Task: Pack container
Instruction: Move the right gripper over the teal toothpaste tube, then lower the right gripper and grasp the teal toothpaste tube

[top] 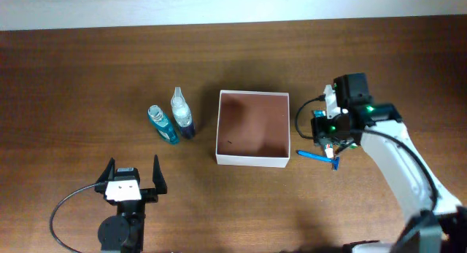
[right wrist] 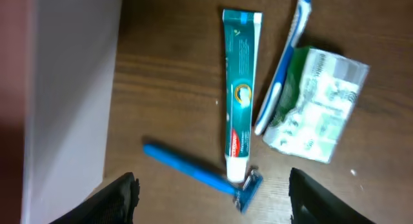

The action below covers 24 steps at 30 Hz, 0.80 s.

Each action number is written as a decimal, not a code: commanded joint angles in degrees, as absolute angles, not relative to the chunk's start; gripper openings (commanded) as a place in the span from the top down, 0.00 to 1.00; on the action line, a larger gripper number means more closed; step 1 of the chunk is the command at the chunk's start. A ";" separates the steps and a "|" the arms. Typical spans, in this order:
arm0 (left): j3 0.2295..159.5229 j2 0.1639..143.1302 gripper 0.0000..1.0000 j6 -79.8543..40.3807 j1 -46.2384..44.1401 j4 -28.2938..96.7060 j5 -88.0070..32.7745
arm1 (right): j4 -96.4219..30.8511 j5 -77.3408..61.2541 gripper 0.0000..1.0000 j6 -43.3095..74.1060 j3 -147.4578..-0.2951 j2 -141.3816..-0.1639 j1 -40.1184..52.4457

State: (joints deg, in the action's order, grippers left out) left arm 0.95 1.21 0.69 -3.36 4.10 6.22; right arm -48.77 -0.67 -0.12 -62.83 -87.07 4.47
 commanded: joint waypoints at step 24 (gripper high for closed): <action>0.51 0.62 0.00 1.78 -3.36 4.10 5.63 | -43.44 -0.86 0.46 -4.27 -63.96 -101.49 0.78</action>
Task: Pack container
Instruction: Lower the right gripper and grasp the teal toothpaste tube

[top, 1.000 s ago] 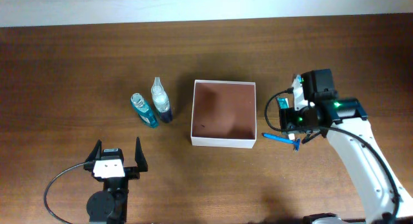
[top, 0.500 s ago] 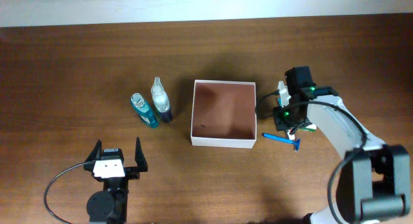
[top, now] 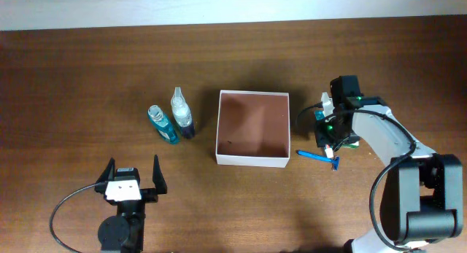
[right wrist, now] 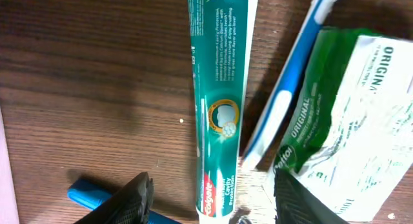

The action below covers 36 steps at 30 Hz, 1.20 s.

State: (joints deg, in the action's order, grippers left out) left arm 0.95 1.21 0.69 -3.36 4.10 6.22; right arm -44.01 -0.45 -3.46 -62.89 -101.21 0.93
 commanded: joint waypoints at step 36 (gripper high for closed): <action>0.51 0.62 0.01 1.80 -3.36 4.10 5.63 | -39.79 -3.51 0.53 -7.07 -62.15 -101.69 0.78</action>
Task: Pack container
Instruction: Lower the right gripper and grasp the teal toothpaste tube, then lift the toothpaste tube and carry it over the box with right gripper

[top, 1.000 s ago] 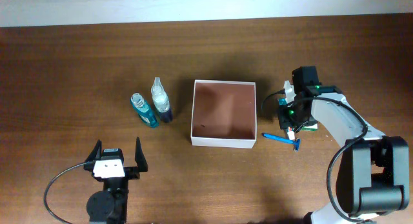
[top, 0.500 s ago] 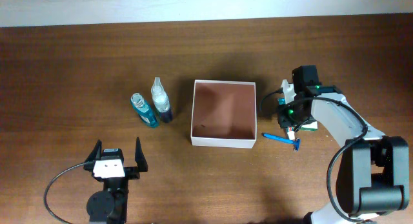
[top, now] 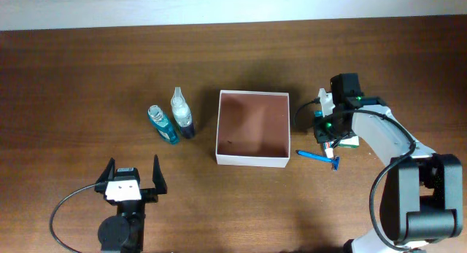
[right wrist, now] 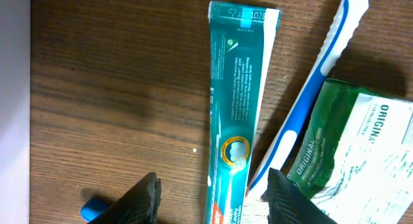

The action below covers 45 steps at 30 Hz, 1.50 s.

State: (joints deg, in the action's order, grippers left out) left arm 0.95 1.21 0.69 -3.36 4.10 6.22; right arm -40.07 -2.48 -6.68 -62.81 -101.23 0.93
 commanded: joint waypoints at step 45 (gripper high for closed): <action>0.51 0.62 0.01 1.80 -3.36 4.08 5.63 | -64.38 -13.17 0.96 3.49 -89.17 -100.90 1.58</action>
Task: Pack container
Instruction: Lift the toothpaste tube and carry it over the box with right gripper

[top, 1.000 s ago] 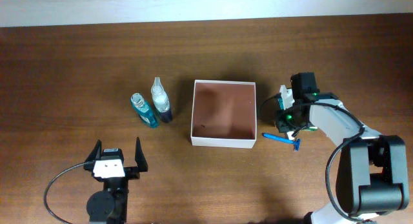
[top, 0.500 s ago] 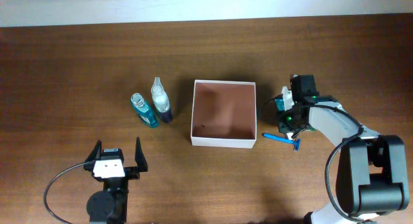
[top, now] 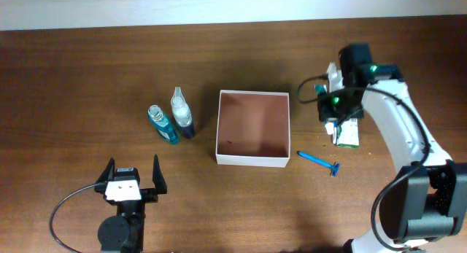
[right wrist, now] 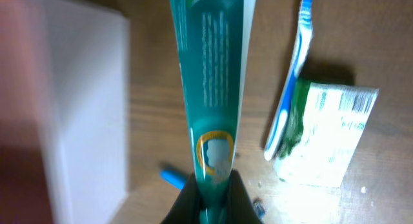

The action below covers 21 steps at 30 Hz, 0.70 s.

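Note:
My right gripper (right wrist: 211,198) is shut on the teal toothpaste tube (right wrist: 210,82), holding it clear above the table to the right of the white box (top: 253,127). Below it lie the blue-and-white toothbrush (right wrist: 290,88), the green-and-white packet (right wrist: 326,137) and the blue razor (top: 318,162). In the overhead view the right gripper (top: 332,107) hangs near the box's right wall. My left gripper (top: 133,181) stands open at the front left, with nothing between its fingers. Two blue bottles (top: 172,120) stand left of the box.
The box is open-topped with a brown floor and nothing in it. The packet (top: 347,133) and toothbrush lie just right of the right gripper. A white wall edge runs along the table's far side.
My right gripper was open low over the toothpaste tube on the table. It is now shut on the tube and higher up, with the tube lifted off the wood.
My right gripper hung open above the toothpaste, razor, toothbrush and packet. It then stood lower, with its fingers on either side of the tube, and stayed there. Now it holds the tube raised beside the box. The left arm has not moved.

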Each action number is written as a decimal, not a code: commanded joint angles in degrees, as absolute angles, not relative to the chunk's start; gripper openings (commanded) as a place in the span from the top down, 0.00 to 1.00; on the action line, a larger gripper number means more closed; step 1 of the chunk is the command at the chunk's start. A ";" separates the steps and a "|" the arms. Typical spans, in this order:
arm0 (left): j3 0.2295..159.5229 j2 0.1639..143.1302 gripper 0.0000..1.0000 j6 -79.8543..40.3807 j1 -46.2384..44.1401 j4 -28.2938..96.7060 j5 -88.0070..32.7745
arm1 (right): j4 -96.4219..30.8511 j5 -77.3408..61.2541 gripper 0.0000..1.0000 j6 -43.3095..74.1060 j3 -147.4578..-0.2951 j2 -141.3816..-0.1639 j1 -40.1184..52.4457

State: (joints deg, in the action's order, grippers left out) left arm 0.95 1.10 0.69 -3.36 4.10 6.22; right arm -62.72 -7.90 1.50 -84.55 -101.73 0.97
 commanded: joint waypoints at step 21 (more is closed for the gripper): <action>0.51 0.62 0.00 1.80 -3.36 4.10 5.63 | -63.94 -2.92 0.96 30.85 -90.11 -98.74 25.23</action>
State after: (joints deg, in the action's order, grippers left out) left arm 0.95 1.06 0.69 -3.36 4.10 6.22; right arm -64.64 -6.66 27.46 -92.44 -100.29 24.01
